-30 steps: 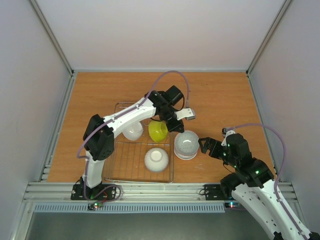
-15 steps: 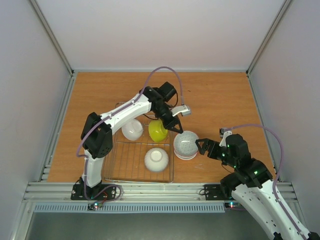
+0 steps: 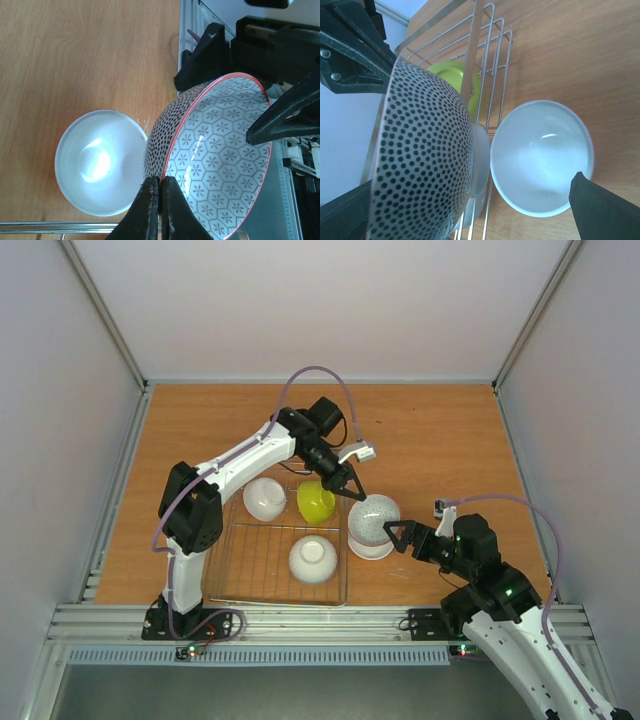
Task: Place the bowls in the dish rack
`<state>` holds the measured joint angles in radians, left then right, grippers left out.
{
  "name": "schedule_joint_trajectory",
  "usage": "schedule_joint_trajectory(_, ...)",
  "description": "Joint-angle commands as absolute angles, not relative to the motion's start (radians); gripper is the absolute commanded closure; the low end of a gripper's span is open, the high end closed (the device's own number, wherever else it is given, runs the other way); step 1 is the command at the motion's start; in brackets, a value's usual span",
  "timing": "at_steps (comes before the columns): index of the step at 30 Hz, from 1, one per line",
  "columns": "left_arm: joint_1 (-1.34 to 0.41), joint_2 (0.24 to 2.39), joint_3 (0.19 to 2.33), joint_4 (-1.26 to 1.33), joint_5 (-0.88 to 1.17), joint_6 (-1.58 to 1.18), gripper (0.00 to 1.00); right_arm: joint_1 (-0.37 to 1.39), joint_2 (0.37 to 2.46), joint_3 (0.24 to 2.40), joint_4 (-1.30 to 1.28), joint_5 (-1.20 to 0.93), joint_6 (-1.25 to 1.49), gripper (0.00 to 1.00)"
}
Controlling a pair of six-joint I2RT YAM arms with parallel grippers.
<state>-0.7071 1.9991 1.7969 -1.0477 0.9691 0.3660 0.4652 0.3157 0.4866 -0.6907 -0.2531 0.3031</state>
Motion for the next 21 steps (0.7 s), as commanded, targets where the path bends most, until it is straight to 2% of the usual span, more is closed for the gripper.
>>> schedule_joint_trajectory(1,-0.701,1.961,1.794,-1.022,1.081,0.347,1.0,0.46,0.288,0.448,-0.605,-0.33,0.364,0.01)
schedule_joint_trajectory(21,-0.678,1.98,1.791,-1.025,1.196,0.347,1.0,0.46,0.168,0.381,-0.454,-0.434,0.462,0.02)
